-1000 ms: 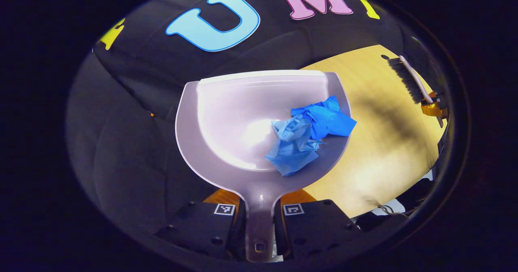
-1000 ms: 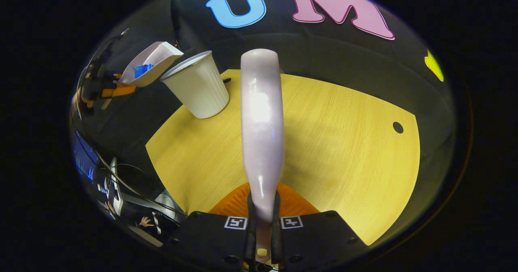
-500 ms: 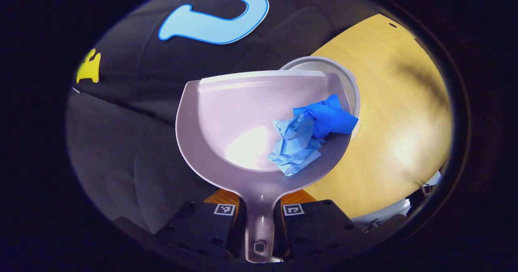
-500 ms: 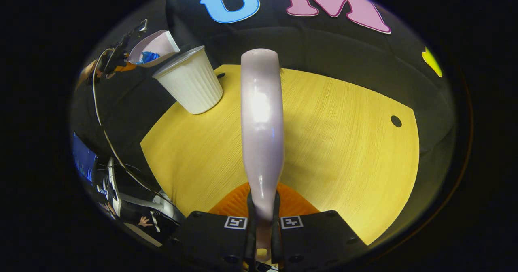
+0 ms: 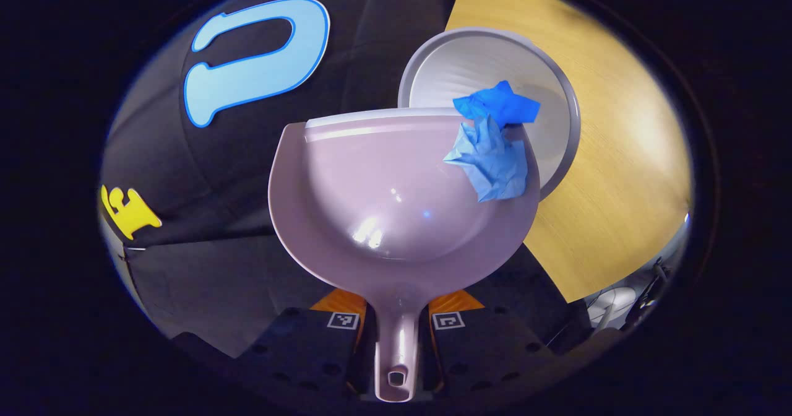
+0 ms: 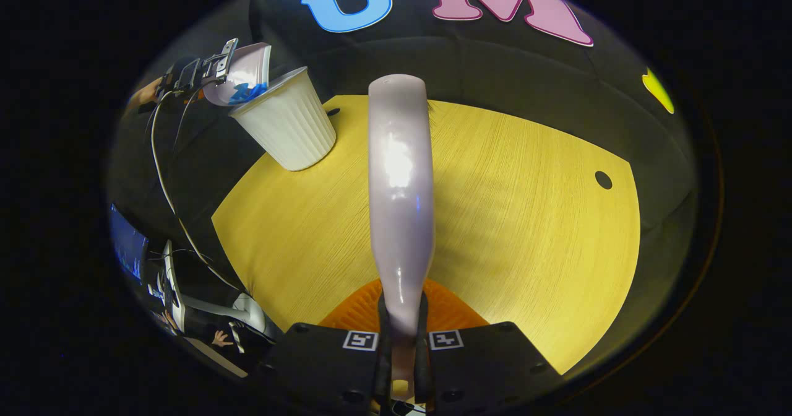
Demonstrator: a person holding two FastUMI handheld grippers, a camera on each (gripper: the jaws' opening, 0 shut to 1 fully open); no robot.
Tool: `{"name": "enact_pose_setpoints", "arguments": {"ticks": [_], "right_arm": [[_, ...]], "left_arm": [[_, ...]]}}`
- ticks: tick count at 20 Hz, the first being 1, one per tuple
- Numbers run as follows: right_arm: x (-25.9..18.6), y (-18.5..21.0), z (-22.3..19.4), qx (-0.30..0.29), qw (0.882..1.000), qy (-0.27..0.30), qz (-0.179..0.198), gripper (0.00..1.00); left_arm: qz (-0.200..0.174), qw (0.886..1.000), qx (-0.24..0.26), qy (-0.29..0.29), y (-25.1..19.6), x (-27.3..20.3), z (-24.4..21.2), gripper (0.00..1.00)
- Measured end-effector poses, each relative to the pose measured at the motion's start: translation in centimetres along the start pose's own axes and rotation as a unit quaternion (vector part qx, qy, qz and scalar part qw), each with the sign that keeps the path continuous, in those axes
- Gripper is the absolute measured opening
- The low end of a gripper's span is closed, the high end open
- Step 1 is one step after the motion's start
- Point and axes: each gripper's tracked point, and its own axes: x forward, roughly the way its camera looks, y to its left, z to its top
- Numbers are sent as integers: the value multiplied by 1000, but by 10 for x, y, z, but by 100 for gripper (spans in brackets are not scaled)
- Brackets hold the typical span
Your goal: Pick up the small broom and dustpan from the desktop, sweep the trash into the dustpan with the broom, and then empty the trash into the garbage bin.
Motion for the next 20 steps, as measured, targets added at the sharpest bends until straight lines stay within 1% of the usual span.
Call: {"name": "enact_pose_setpoints", "arguments": {"ticks": [2, 4, 5, 6, 7, 9, 11, 14, 16, 17, 19, 20], "right_arm": [[-1, -1, -1, 0, 1000, 1, 1, 15], [0, -1, -1, -1, 1000, 2, 0, 15], [0, -1, -1, -2, 1000, 2, -1, 15], [0, -1, -1, -2, 1000, 2, -2, 15], [0, -1, -1, -2, 1000, 2, -1, 15], [1, 0, -1, -1, 1000, 1, -3, 15], [-2, 2, 0, -1, 1000, -3, -4, 16], [-5, 1, 0, -4, 1000, -15, -3, 16], [-6, 1, 0, -2, 1000, -22, 6, 15], [-7, 0, -1, -3, 1000, -27, 8, 15], [-5, -1, -1, -6, 999, -35, 9, 15], [-5, -1, -1, -5, 999, -40, 9, 15]], "left_arm": [[27, 999, 37, 2, 6, -1, -1, 28], [55, 996, 77, 3, 9, 0, -3, 27], [66, 994, 89, 2, 12, 0, -4, 27], [71, 994, 86, 0, 13, 0, -4, 27], [67, 995, 69, -2, 11, 1, -3, 27], [39, 999, 17, -11, 4, 0, 0, 27], [20, 999, -25, -24, 2, -1, 2, 27], [18, 995, -82, -50, -2, -7, 14, 27], [4, 988, -138, -73, -6, -10, 24, 27], [-5, 982, -168, -86, -11, -10, 29, 27], [-21, 967, -225, -115, -14, -19, 42, 27], [-34, 958, -253, -130, -12, -22, 52, 26]]}}
